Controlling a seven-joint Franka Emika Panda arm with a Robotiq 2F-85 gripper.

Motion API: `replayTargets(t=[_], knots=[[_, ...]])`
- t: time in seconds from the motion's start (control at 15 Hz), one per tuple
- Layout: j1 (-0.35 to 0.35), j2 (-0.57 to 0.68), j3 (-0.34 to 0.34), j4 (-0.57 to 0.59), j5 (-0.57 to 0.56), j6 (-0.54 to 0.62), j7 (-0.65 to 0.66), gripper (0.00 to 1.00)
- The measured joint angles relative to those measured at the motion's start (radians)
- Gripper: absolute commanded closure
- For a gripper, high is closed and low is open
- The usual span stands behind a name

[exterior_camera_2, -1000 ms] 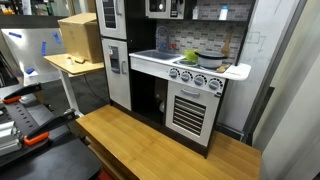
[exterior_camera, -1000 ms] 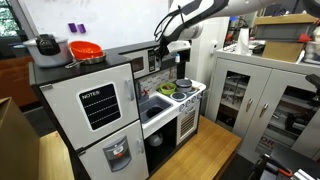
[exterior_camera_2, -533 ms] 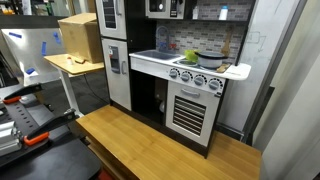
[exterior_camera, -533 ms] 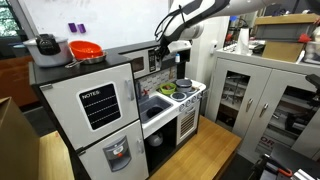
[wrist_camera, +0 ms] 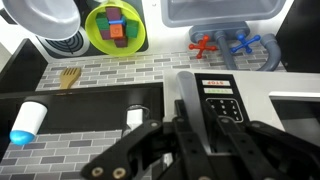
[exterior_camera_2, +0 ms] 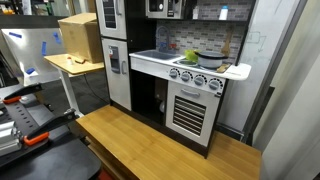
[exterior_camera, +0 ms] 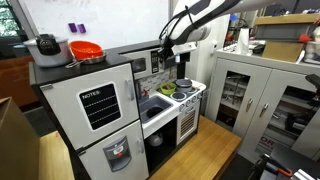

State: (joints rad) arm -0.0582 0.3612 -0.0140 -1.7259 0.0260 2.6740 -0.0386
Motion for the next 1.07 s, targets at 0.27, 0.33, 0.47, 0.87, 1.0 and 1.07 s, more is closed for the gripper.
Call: replayTargets(t=[0.27,0.33,0.47,0.87,1.0,1.07], knots=[[0.036,-0.069,-0.026,-0.117,-0.084,0.075,0.091,0.95],[0.053,-0.084,-0.041,-0.143,-0.124,0.092,0.13,0.92],[0.085,-0.115,-0.067,-0.193,-0.209,0.118,0.22,0.94],[0.148,-0.199,-0.099,-0.302,-0.438,0.118,0.407,0.41],[0.159,-0.214,-0.095,-0.325,-0.453,0.116,0.408,0.27],[0.164,-0.22,-0.093,-0.333,-0.453,0.115,0.406,0.18]])
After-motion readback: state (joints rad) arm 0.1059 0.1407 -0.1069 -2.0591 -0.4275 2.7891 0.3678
